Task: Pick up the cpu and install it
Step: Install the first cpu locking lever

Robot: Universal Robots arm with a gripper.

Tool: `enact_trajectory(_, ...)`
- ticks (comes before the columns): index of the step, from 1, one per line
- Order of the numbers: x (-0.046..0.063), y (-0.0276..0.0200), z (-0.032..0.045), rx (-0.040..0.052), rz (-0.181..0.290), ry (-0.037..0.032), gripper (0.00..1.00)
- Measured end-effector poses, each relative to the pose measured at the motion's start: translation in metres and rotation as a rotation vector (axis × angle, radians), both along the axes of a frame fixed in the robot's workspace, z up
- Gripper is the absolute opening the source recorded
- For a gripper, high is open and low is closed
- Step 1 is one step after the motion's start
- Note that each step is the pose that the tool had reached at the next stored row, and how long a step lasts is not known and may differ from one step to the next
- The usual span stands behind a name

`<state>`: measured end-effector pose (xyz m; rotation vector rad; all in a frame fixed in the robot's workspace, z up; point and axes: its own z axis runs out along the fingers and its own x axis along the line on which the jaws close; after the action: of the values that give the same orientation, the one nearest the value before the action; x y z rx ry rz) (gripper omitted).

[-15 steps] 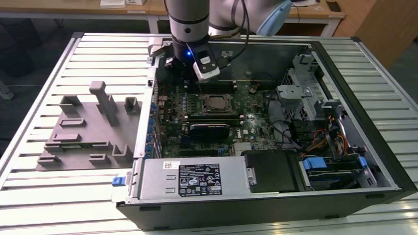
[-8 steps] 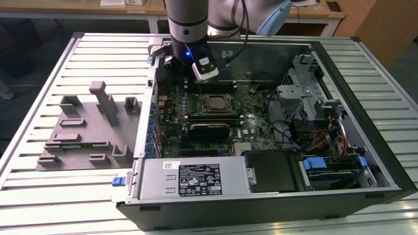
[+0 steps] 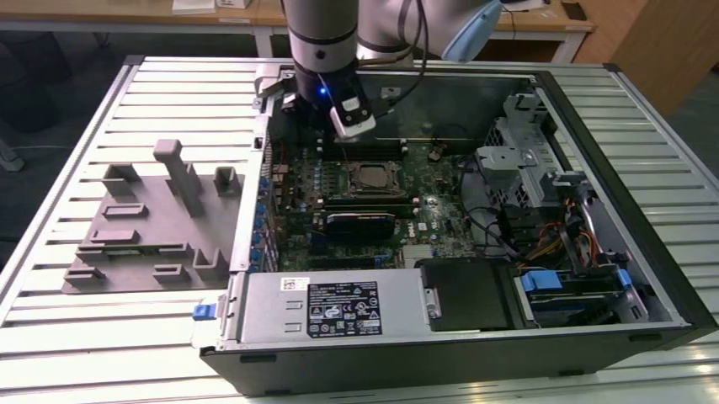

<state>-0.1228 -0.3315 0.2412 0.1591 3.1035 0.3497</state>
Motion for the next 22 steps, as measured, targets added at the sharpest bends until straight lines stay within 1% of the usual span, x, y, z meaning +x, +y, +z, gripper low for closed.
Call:
enact_trajectory(5,0.0,0.0,0.0042,0.0073,0.0,-0.0001,0.11)
enact_trajectory(7,0.0001,0.0,0.0043,0.0142,0.0,-0.0004,0.11)
enact_trajectory(14,0.0006,0.0,0.0044,0.014,0.0,-0.0001,0.11)
enact_trajectory(22,0.0076,0.0,0.0044,0.0141,0.0,0.0001,0.11)
